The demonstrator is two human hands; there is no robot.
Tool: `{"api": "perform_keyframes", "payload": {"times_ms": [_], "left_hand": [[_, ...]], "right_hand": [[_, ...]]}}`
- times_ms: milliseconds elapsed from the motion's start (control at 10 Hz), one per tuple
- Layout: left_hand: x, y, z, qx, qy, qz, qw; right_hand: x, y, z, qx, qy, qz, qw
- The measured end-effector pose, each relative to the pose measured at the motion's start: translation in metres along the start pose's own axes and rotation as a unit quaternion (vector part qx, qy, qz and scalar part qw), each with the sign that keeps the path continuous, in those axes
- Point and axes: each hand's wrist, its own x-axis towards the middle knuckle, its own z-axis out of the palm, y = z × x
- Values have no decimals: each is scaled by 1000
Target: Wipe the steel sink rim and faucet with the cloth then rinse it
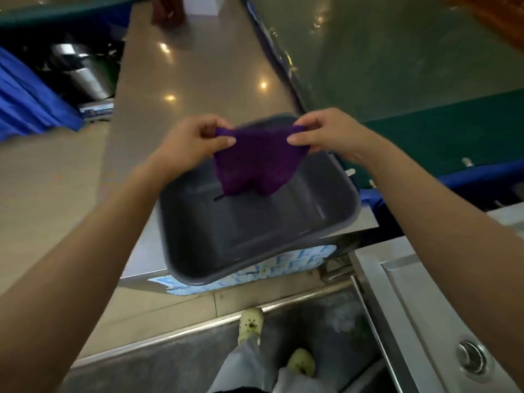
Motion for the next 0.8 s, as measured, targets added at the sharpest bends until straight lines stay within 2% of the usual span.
{"api": "perform_keyframes", "payload": {"times_ms": [200,300,400,500,600,700,800], "left_hand": [[-34,-105,45,-60,-31,-151,986],[-27,-125,54,-11,-9,-190,982],[-4,-128,54,95,35,-192,976],[14,-127,52,154,58,-199,966],[26,-140,58,167,30,-188,967],[26,-146,68,290,-74,-173,938],[40,-133,73,376,-121,-126,910]], "right_hand": [[10,64,44,-57,-118,114,985],[22,75,58,-92,-107,127,982],[43,81,67,-112,-52,109,986],[65,84,79,-154,9,101,983],[82,93,90,-243,45,114,962],[79,100,104,-343,-23,133,930],[79,98,104,-375,-55,137,915]]}}
